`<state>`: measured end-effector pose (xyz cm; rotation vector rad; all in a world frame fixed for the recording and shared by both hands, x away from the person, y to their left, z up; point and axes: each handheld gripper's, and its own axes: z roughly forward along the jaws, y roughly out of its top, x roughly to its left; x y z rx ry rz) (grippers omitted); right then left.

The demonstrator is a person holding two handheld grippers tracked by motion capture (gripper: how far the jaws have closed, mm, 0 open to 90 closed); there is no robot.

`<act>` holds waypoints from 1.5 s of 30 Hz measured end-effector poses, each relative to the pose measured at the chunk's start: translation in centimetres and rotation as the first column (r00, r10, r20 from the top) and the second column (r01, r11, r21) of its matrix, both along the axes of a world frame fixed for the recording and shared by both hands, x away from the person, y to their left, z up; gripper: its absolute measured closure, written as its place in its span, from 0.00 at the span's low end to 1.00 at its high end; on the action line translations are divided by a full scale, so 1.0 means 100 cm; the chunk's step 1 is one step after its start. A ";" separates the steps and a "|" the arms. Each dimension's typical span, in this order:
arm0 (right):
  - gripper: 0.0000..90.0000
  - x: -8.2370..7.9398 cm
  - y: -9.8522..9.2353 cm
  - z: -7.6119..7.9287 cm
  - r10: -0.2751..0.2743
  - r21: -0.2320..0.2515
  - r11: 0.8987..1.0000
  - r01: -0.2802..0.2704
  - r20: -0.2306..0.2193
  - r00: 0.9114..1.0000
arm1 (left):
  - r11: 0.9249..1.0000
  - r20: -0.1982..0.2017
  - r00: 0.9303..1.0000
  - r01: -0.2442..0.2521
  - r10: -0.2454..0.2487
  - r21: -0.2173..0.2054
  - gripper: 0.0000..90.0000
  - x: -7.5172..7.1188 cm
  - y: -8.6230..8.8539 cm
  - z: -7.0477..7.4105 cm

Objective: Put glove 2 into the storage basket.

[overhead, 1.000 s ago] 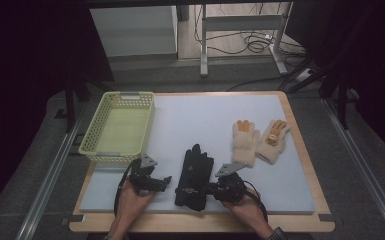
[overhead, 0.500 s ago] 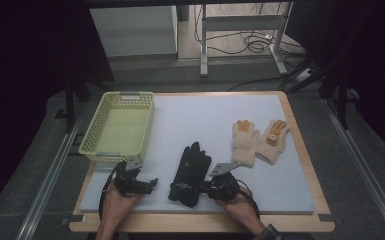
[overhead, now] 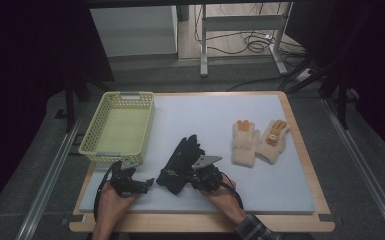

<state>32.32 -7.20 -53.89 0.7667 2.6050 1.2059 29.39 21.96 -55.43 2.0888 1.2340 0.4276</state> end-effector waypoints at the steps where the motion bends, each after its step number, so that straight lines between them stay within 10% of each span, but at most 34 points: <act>1: 0.79 0.000 0.000 0.000 0.004 -0.003 1.000 -0.004 0.004 1.000 | 1.000 0.000 1.000 0.000 0.000 0.000 0.01 0.000 0.000 0.000; 21: 0.45 -0.002 -0.087 0.019 -0.142 -0.038 0.989 0.143 0.035 0.989 | 1.000 0.003 1.000 0.005 -0.005 -0.005 0.01 0.000 0.001 0.000; 36: 0.29 0.000 -0.162 0.012 -0.339 -0.105 0.931 0.349 0.100 0.935 | 1.000 0.001 1.000 0.005 -0.005 -0.007 0.01 0.000 0.001 0.000; 45: 0.24 0.002 -0.167 0.006 -0.353 -0.078 0.930 0.358 0.075 0.933 | 1.000 -0.003 1.000 0.012 -0.012 -0.013 0.03 -0.002 0.003 0.002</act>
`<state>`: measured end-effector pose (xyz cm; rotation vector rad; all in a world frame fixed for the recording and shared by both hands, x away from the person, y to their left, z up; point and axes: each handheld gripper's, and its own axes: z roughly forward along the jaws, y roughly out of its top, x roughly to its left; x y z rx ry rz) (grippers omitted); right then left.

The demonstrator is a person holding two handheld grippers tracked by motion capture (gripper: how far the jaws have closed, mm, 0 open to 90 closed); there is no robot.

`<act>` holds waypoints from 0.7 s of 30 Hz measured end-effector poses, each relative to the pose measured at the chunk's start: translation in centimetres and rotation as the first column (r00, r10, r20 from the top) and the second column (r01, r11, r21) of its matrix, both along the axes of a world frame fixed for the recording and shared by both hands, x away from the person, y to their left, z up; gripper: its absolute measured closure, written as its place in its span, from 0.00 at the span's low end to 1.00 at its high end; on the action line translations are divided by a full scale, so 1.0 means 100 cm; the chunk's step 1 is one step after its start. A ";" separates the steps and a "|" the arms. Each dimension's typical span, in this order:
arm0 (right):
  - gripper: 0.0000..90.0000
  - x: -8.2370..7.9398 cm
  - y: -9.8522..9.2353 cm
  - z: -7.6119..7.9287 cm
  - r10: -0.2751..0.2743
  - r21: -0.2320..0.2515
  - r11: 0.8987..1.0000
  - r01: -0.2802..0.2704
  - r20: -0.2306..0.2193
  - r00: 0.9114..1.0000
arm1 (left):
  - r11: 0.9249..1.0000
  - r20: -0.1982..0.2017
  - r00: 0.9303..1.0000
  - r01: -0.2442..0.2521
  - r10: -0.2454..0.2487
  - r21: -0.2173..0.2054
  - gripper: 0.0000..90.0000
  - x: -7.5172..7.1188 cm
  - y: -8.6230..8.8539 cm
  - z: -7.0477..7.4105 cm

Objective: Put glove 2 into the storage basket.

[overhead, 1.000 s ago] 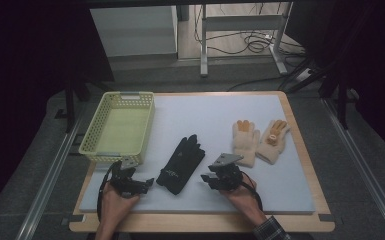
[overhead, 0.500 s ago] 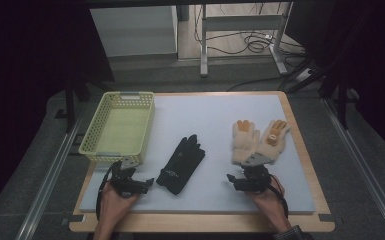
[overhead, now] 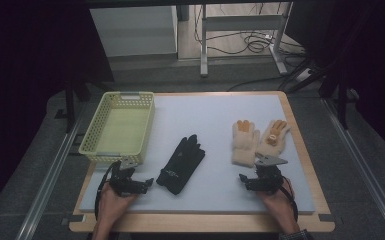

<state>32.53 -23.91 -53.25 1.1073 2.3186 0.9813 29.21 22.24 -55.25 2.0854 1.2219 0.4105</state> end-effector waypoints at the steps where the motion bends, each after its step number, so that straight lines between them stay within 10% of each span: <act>1: 0.24 0.000 0.000 0.000 0.000 0.000 1.000 0.000 0.000 1.000 | 1.000 -0.007 1.000 0.005 -0.005 -0.011 0.03 0.000 0.000 0.001; 21: 0.24 0.000 0.000 0.000 0.000 -0.001 1.000 0.000 0.005 1.000 | 0.988 -0.016 0.990 0.137 -0.139 -0.066 0.00 0.000 -0.054 0.048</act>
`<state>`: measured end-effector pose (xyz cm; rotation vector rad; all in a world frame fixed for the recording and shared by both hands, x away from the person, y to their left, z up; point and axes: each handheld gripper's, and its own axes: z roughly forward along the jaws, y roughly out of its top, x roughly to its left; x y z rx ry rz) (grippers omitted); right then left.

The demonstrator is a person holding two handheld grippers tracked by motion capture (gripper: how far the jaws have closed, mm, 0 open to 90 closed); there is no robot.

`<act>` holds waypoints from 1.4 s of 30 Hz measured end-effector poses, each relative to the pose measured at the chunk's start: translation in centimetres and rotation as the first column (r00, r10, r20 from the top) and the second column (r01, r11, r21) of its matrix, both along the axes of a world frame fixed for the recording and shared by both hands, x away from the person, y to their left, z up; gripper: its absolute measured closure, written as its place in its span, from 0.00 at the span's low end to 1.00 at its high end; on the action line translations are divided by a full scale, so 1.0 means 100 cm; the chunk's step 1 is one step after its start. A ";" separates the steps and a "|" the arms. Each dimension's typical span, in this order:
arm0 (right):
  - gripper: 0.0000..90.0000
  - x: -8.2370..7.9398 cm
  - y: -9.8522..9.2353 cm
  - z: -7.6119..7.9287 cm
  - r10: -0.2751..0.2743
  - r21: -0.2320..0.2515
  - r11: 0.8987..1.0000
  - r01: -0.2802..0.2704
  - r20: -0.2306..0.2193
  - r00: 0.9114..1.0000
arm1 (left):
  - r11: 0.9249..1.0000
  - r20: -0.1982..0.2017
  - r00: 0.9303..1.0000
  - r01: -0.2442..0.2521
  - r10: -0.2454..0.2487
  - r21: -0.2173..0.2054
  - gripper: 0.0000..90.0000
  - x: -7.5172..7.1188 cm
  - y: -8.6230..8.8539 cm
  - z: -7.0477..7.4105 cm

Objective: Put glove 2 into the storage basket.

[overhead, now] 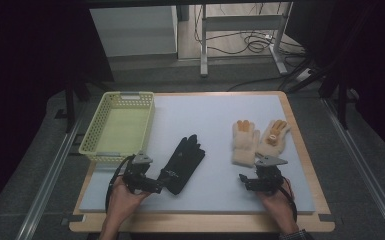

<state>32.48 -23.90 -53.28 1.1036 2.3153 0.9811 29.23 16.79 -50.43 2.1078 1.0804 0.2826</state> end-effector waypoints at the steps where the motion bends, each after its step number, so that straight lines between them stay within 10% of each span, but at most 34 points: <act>1: 0.24 0.000 0.000 0.000 0.000 0.000 1.000 0.000 0.000 1.000 | 1.000 -0.003 1.000 0.008 -0.008 0.014 0.00 0.002 -0.006 0.001; 22: 0.24 0.000 0.000 0.000 0.000 0.001 1.000 0.000 0.001 1.000 | 0.976 -0.003 1.000 -0.006 0.007 0.217 0.00 0.043 -0.077 -0.024; 28: 0.24 0.000 0.000 0.000 0.000 0.001 1.000 0.000 0.001 1.000 | 0.988 -0.091 0.996 0.010 0.005 0.157 0.00 0.052 -0.068 -0.031; 34: 0.24 0.000 0.000 0.000 0.001 0.001 1.000 -0.001 0.001 1.000 | 0.978 -0.103 0.994 0.042 -0.021 0.205 0.01 0.048 -0.078 -0.028; 42: 0.24 0.000 0.000 0.000 0.000 0.000 1.000 0.000 0.001 1.000 | 0.982 -0.091 0.996 0.033 -0.016 0.187 0.51 0.056 -0.055 -0.019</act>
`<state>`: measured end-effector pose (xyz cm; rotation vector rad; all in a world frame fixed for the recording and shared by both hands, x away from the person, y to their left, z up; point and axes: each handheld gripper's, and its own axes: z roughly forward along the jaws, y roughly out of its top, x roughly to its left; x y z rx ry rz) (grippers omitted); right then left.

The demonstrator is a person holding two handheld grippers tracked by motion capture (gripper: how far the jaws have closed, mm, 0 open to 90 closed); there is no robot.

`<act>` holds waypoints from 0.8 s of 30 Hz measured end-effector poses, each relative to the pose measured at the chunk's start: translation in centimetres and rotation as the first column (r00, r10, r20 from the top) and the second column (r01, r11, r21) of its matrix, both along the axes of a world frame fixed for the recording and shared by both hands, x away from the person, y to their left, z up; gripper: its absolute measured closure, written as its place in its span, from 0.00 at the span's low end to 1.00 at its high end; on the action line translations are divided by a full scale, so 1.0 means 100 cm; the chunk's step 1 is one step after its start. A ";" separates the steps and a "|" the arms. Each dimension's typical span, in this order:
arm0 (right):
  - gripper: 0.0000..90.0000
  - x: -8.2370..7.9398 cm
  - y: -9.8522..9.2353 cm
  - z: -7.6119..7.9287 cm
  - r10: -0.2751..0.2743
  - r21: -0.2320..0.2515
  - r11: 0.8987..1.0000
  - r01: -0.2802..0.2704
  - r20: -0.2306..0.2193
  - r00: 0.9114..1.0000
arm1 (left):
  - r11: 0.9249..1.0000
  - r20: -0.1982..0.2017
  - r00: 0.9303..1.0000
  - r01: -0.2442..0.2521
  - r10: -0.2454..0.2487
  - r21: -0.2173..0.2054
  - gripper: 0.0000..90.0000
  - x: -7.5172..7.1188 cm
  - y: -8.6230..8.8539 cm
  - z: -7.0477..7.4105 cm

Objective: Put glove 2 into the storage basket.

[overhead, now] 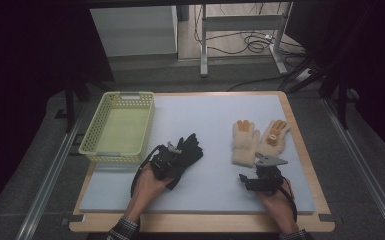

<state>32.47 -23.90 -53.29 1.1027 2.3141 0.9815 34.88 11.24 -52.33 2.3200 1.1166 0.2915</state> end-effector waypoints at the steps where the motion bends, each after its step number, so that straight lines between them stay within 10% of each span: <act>1: 0.24 0.000 0.000 0.000 0.000 0.000 1.000 0.000 0.000 1.000 | 1.000 -0.002 1.000 0.000 0.000 -0.009 0.58 0.002 0.004 0.000; 7: 0.24 0.000 0.000 0.000 0.000 0.000 1.000 0.000 0.000 1.000 | 1.000 0.010 1.000 0.011 -0.011 -0.011 0.73 0.004 0.008 0.004; 24: 0.24 0.000 0.000 0.000 0.000 0.000 1.000 0.000 0.001 1.000 | 0.997 0.043 0.998 -0.037 0.040 -0.071 0.71 0.023 0.029 0.054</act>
